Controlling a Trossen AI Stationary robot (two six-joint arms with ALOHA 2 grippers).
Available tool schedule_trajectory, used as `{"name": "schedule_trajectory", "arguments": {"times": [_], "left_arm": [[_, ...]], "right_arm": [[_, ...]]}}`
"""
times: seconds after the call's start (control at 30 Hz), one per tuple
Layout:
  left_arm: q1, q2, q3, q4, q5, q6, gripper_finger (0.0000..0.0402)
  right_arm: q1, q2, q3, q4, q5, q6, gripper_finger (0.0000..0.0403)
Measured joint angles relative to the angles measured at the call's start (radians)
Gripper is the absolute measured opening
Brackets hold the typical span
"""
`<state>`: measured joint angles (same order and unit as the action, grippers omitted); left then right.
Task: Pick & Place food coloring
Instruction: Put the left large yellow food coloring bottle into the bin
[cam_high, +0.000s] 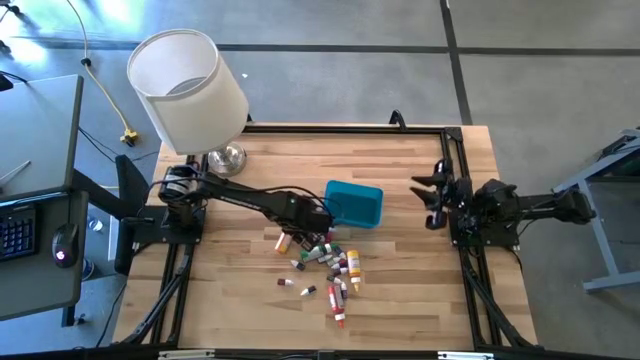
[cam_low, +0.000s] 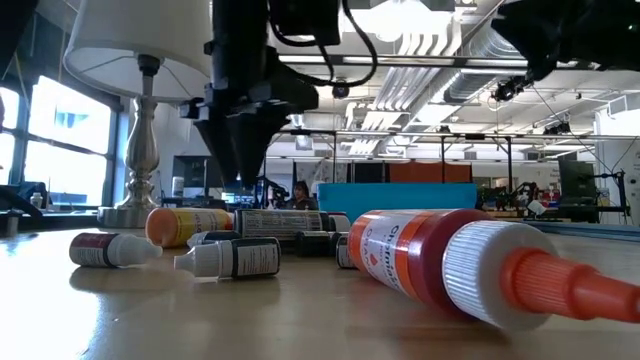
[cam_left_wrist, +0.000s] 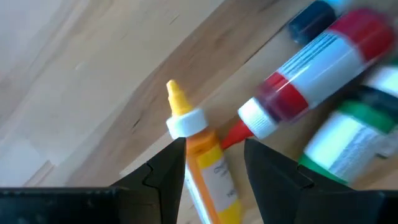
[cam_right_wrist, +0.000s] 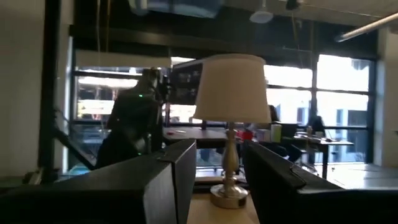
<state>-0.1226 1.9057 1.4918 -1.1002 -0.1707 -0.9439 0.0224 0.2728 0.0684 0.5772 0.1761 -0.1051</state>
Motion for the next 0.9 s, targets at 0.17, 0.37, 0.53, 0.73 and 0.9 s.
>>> {"name": "schedule_trajectory", "arguments": {"times": [0.17,0.37,0.53,0.73,0.9], "left_arm": [[0.008,0.001,-0.002,-0.006,0.012,0.007,0.0159],[0.012,0.011,-0.001,0.002,-0.002,0.004,0.0159],[0.011,0.024,-0.001,-0.037,-0.017,-0.005,0.0159],[0.012,0.071,0.000,-0.029,-0.023,-0.007,0.0159],[0.012,0.096,0.002,0.018,-0.026,-0.013,0.0159]], "right_arm": [[-0.005,0.185,0.064,-0.004,0.017,0.011,0.0129],[-0.005,0.434,0.161,-0.006,0.016,0.027,0.0153],[-0.005,0.558,0.197,-0.006,0.016,0.021,0.0168],[-0.005,0.591,0.215,-0.004,0.016,0.015,0.0166],[-0.005,0.584,0.215,-0.005,0.016,0.011,0.0158]]}}
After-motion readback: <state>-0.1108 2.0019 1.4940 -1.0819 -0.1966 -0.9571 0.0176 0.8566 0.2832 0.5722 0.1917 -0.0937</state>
